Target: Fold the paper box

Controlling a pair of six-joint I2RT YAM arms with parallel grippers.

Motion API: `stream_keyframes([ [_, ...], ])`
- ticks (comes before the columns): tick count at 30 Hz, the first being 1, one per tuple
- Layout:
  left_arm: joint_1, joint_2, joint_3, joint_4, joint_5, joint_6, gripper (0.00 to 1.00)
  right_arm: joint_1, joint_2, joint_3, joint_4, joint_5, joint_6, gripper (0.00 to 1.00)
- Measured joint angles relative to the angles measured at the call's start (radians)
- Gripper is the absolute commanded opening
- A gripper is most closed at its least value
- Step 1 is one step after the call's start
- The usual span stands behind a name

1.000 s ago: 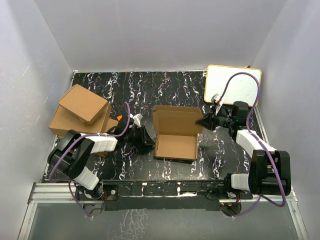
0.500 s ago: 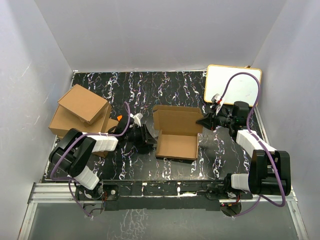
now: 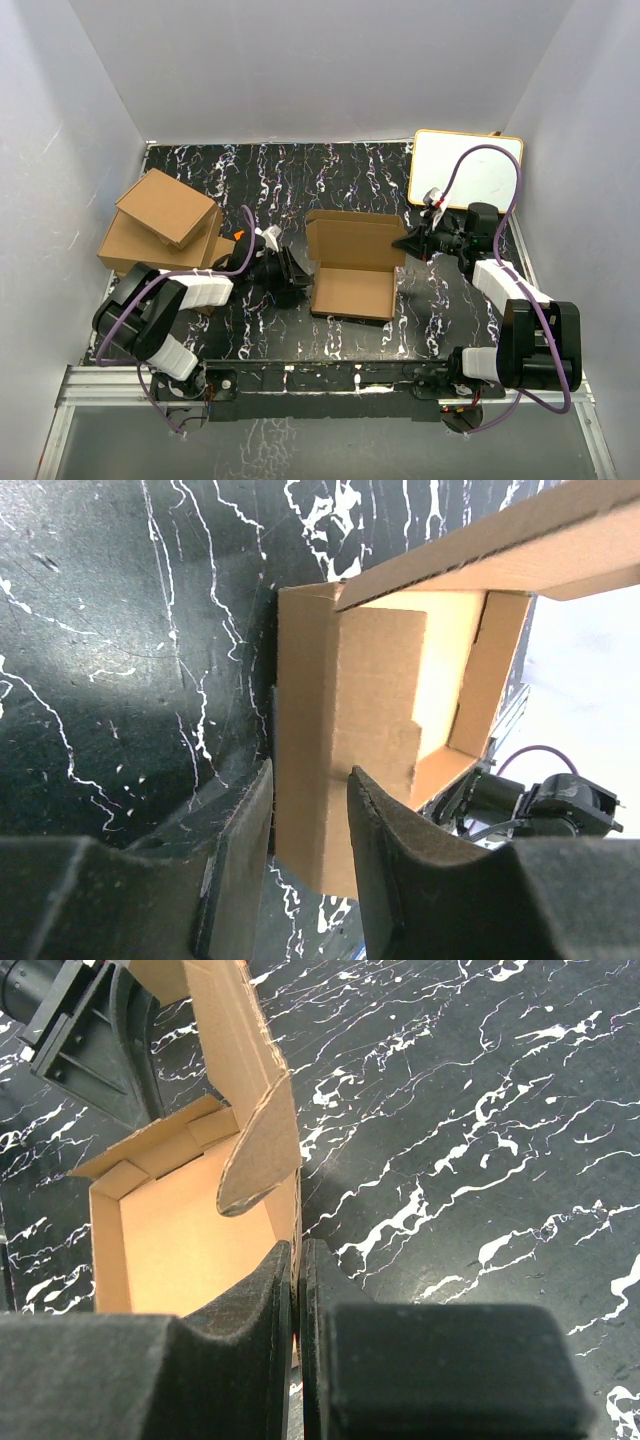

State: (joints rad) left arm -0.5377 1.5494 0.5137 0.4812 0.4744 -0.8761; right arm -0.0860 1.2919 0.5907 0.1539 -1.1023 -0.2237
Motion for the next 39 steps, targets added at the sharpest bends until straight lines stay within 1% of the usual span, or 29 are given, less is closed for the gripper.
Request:
stream_keyframes([
  [4, 0.0, -0.024, -0.019, 0.034, -0.004, -0.031, 0.34, 0.0, 0.002, 0.0, -0.001, -0.008, 0.0, 0.08],
  [15, 0.0, -0.018, -0.029, 0.086, 0.0, -0.067, 0.35, 0.0, 0.005, 0.0, -0.001, -0.016, 0.0, 0.08],
  [26, -0.006, -0.004, 0.035, -0.036, -0.029, -0.024, 0.36, 0.0, 0.008, 0.0, -0.001, -0.016, 0.0, 0.08],
  [34, -0.05, 0.013, 0.101, -0.146, -0.086, 0.011, 0.39, 0.001, 0.013, 0.0, 0.0, -0.015, 0.0, 0.08],
  [39, -0.07, 0.012, 0.123, -0.186, -0.123, 0.035, 0.41, 0.001, 0.013, 0.0, 0.0, -0.015, 0.0, 0.08],
])
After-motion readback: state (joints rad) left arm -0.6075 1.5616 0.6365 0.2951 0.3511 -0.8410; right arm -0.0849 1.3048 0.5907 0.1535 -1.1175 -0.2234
